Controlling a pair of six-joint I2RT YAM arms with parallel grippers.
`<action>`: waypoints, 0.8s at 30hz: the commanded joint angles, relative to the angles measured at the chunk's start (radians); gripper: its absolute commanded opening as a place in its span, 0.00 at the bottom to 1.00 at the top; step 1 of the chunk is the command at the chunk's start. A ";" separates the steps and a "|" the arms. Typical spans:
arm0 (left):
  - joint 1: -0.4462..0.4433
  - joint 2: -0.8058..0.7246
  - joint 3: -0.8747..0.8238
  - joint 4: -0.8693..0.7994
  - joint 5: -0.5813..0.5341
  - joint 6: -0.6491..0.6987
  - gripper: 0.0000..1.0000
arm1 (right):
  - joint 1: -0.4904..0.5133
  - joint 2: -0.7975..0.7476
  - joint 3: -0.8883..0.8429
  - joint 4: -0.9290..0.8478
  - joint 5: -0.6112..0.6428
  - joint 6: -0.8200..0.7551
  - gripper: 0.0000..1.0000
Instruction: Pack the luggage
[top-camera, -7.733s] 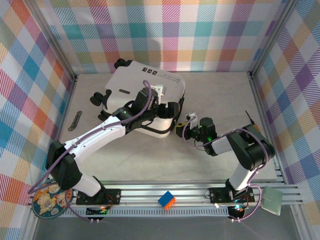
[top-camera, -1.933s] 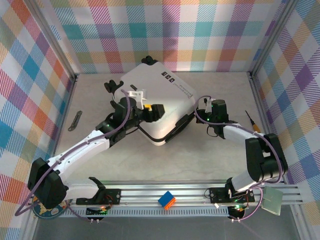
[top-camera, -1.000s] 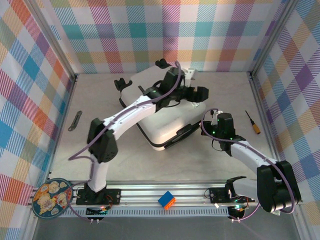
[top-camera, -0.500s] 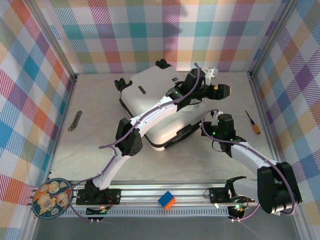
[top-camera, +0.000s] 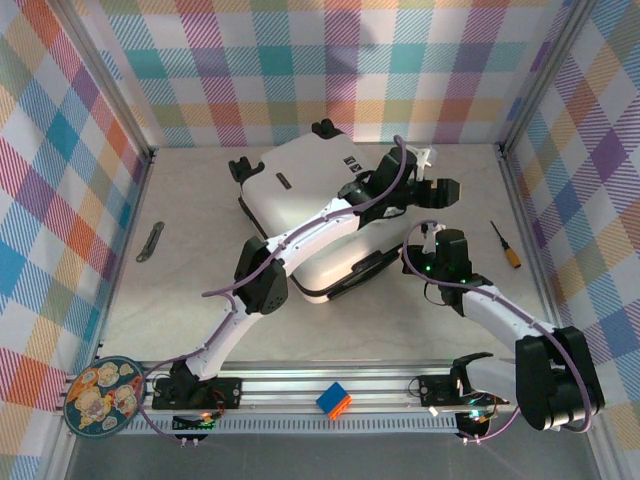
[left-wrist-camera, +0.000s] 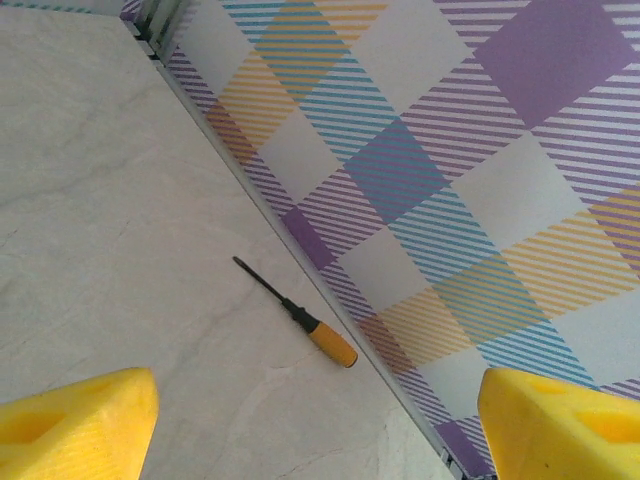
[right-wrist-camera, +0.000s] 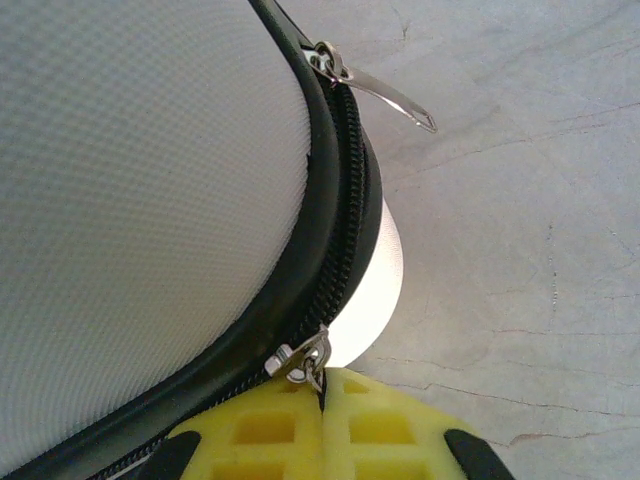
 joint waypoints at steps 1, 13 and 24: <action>-0.001 -0.067 -0.089 -0.205 -0.045 0.009 0.82 | -0.010 -0.015 0.010 -0.016 0.068 -0.002 0.00; -0.002 -0.232 -0.364 -0.121 -0.005 0.010 0.79 | -0.018 0.035 0.115 -0.077 0.150 -0.020 0.00; -0.002 -0.245 -0.419 -0.123 0.001 0.020 0.78 | -0.027 0.004 0.135 -0.107 0.195 -0.076 0.00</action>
